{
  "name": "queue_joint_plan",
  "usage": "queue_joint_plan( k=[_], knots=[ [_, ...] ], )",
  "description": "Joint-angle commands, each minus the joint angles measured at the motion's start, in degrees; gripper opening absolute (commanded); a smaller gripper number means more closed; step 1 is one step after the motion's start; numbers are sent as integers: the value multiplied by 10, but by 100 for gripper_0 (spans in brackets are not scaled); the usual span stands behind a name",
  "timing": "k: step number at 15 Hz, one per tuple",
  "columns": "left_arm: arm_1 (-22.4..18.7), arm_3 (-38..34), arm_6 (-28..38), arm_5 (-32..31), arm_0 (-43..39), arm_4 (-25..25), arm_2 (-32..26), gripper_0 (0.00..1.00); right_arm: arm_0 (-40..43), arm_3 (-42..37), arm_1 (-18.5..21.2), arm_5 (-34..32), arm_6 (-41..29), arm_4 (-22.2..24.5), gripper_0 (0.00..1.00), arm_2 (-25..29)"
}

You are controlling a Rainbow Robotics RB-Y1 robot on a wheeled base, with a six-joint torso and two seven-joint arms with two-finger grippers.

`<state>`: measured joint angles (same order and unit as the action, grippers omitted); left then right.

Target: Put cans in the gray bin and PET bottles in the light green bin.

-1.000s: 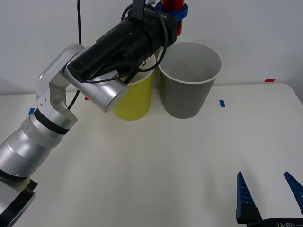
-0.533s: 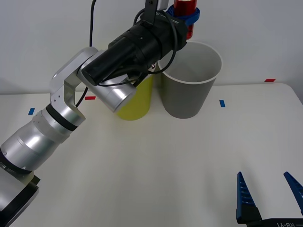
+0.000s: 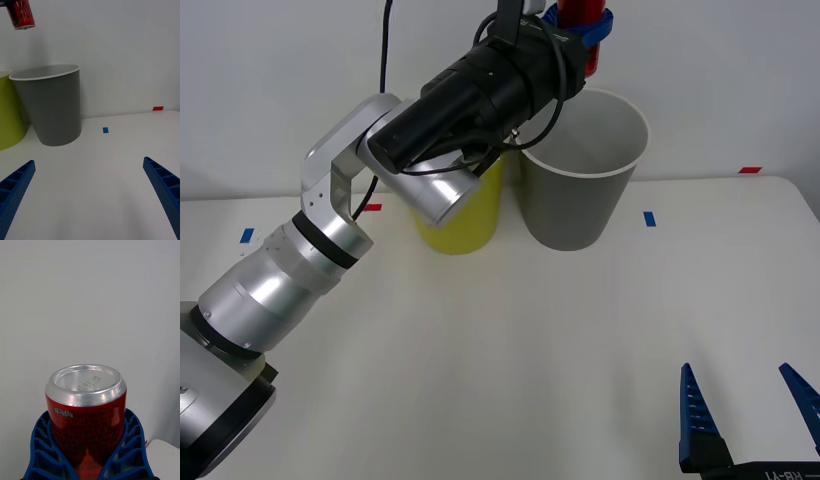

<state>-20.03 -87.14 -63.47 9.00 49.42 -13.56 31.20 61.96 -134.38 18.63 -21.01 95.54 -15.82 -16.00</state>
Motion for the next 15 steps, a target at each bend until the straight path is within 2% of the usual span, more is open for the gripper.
queue_joint_plan(
  k=[1,11,13,15],
  knots=[
    [9,3,0,-4,0,3,2,0,0,0,0,0,0,0,100,0],
    [3,4,5,-9,0,4,7,0,0,0,0,0,0,0,100,0],
    [4,6,5,-16,0,4,7,0,0,0,0,0,0,0,100,0],
    [4,21,6,-49,0,4,8,0,0,0,0,0,0,0,100,0]
  ],
)
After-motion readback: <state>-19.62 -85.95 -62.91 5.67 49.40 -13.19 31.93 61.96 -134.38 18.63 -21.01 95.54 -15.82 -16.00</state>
